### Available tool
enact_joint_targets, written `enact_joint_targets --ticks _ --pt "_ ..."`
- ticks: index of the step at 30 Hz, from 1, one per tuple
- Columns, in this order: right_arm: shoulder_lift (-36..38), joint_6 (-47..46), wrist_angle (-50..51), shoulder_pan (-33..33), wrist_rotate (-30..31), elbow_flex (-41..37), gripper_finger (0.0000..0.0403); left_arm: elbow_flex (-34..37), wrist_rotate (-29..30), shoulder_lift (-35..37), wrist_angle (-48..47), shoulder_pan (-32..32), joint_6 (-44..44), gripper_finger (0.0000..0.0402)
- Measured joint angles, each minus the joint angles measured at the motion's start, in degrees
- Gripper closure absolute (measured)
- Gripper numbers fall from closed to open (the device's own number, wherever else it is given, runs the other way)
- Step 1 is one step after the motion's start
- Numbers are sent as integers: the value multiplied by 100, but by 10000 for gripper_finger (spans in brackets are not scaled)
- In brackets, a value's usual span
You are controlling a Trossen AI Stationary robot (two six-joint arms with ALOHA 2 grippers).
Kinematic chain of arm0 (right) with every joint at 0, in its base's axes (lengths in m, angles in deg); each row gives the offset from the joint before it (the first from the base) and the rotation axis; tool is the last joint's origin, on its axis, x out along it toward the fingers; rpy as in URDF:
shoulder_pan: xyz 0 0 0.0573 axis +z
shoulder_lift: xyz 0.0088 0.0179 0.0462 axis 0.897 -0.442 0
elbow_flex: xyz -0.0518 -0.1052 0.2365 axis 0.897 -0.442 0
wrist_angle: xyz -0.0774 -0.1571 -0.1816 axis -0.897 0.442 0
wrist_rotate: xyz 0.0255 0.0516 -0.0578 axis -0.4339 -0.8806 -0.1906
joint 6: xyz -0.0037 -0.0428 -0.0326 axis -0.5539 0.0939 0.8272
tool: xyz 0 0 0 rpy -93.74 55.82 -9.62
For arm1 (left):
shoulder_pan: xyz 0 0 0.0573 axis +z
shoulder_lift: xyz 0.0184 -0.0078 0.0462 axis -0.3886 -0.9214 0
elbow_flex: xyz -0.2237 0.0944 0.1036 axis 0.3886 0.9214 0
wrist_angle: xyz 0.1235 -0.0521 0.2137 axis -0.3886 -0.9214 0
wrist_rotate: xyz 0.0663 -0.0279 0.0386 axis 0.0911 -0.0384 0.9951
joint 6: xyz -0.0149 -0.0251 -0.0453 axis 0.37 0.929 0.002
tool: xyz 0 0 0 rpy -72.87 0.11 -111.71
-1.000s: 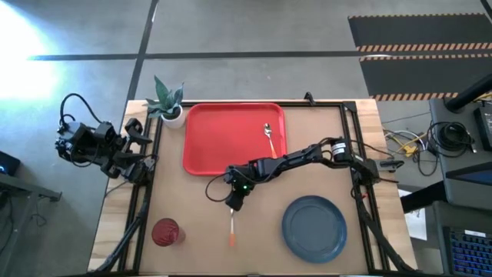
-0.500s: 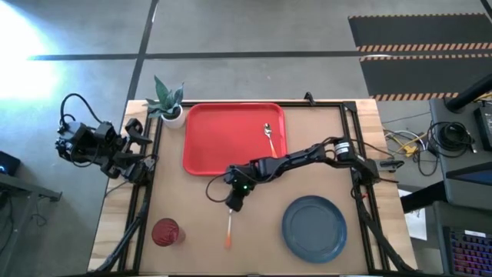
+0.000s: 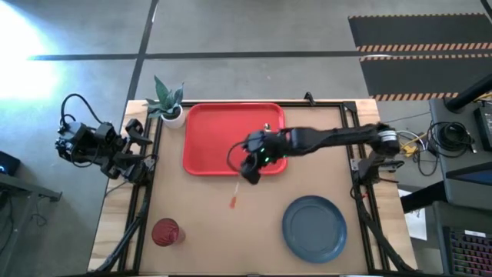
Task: Pick and place plate/cup/fork/spoon on tray
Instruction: Put the orange fork to the left of the orange spoon on the red tray
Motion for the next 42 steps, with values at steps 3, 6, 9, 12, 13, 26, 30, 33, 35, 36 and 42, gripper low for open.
enact_joint_targets --ticks 3,6,9,12,13,26,30,33,35,36,42 --pt "349 173 252 -201 168 0 395 4 -2 0 1 1 0 176" --pt "560 369 452 -429 184 0 395 4 -7 0 3 1 0 176" --pt "626 565 626 -652 139 2 395 4 -9 0 3 1 0 176" --pt "630 809 782 -907 -188 2 395 4 -11 0 3 1 0 176" --pt "629 875 809 -993 -313 2 395 4 -11 0 3 1 0 176" --pt "592 1737 847 -2021 -1817 2 395 4 -9 0 3 1 2 176" --pt "556 2078 998 -2298 -2169 4 395 4 -9 0 3 1 0 176" --pt "512 2216 994 -2487 -2411 4 395 7 -8 0 4 -1 0 176" --pt "447 2275 979 -2597 -2562 4 395 7 -7 0 6 0 0 176" --pt "402 2322 985 -2654 -2619 4 395 7 -7 0 4 1 0 176" --pt "-9 2657 1011 -2867 -3041 4 395 9 -7 0 6 1 0 176"
